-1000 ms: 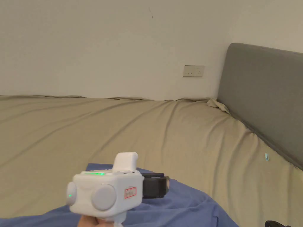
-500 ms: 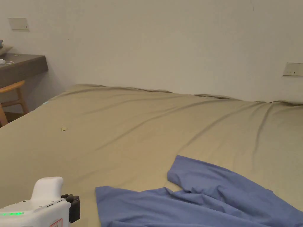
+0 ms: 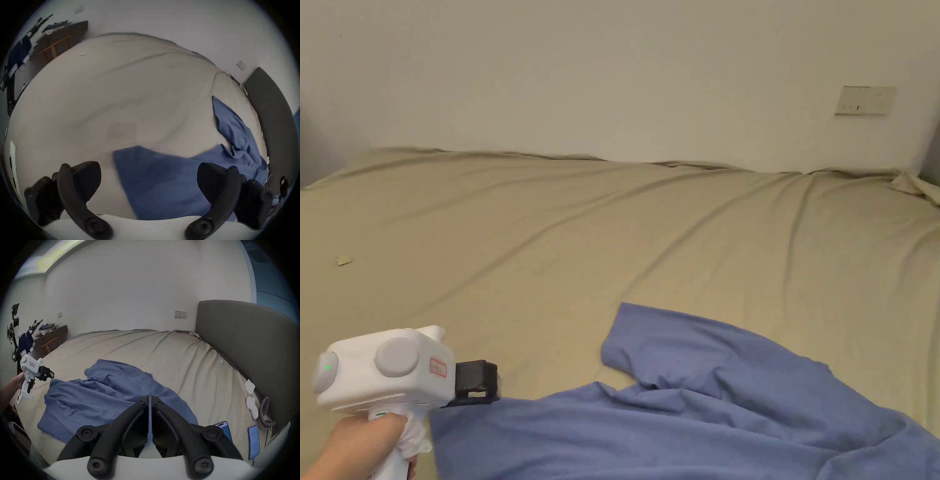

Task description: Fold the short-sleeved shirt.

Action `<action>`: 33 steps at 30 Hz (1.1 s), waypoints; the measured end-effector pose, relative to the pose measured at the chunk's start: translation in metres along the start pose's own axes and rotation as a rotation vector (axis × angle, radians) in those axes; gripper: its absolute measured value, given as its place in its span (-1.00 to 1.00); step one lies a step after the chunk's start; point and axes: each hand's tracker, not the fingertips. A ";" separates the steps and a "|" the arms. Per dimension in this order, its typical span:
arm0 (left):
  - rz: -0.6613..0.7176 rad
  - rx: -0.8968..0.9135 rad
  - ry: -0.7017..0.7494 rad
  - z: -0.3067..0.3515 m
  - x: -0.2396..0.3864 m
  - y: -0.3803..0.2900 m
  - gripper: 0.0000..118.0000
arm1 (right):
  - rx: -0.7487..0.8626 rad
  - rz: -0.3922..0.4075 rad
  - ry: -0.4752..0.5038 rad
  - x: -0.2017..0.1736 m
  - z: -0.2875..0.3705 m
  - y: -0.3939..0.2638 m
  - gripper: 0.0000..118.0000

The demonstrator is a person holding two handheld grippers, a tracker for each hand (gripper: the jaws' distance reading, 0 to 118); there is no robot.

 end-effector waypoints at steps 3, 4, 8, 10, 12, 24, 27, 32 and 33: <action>-0.017 -0.078 0.023 -0.025 0.015 -0.001 1.00 | -0.026 -0.019 -0.025 0.005 -0.003 0.001 -0.91; -0.009 -0.115 0.056 -0.029 0.015 -0.004 0.97 | -0.038 -0.029 -0.027 0.007 -0.005 0.002 -0.91; -0.175 -0.051 0.115 -0.013 0.032 -0.017 0.33 | -0.082 -0.033 -0.038 0.014 -0.020 0.018 -0.91; -0.160 -0.034 0.039 0.001 0.039 -0.021 -0.79 | -0.156 -0.030 -0.047 0.025 -0.041 0.026 -0.91; -0.172 -0.044 0.002 0.002 0.043 -0.021 -0.85 | -0.243 -0.057 -0.010 0.032 -0.067 0.036 -0.48; -0.120 -0.029 -0.052 0.000 0.014 -0.022 -0.85 | -0.733 -0.155 -0.019 0.040 -0.205 0.032 -0.26; -0.100 -0.011 -0.080 0.008 0.011 -0.020 -0.86 | -0.730 -0.140 -0.019 0.039 -0.203 0.027 -0.90; -0.082 0.156 -0.158 0.047 0.011 -0.004 -0.87 | -0.383 -0.190 0.054 0.041 -0.159 0.053 -0.90; -0.090 0.191 -0.170 0.058 0.013 0.002 -0.87 | -0.337 -0.212 0.074 0.040 -0.150 0.057 -0.90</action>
